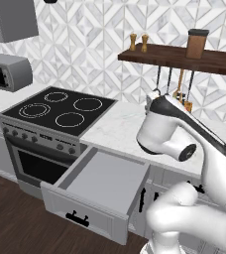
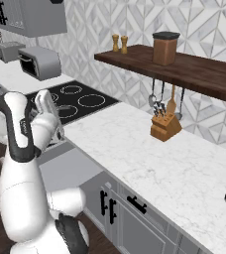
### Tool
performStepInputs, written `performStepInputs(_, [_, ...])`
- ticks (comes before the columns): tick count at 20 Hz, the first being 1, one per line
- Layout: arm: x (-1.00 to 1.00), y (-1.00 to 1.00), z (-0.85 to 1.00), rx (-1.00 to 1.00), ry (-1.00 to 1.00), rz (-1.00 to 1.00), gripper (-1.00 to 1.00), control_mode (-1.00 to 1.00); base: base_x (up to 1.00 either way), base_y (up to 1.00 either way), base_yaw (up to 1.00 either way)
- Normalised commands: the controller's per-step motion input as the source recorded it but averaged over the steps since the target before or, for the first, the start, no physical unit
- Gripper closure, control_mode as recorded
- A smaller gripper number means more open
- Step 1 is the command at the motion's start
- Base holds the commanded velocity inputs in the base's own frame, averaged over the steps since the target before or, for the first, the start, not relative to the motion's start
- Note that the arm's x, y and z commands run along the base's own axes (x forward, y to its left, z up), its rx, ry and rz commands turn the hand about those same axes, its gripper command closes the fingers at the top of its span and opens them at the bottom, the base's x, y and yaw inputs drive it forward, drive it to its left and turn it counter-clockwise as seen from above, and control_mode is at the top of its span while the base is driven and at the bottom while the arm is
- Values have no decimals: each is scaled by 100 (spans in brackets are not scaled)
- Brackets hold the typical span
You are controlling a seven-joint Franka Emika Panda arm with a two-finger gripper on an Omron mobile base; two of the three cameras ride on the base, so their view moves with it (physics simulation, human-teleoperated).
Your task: Take a straw from the drawer in front and place it inside the glass cup on the dining counter.
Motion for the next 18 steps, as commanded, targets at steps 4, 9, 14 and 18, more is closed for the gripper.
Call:
performStepInputs(4, [-80,-69,2,-34,-21,0,100,-100,0,0,0])
performStepInputs(9, [-39,-23,-23,-2,-23,-1,100,-100,0,0,0])
performStepInputs(14, [0,-1,-2,0,-1,-1,100,-100,0,0,0])
performStepInputs(18, [0,0,0,0,0,0,100,-100,0,0,0])
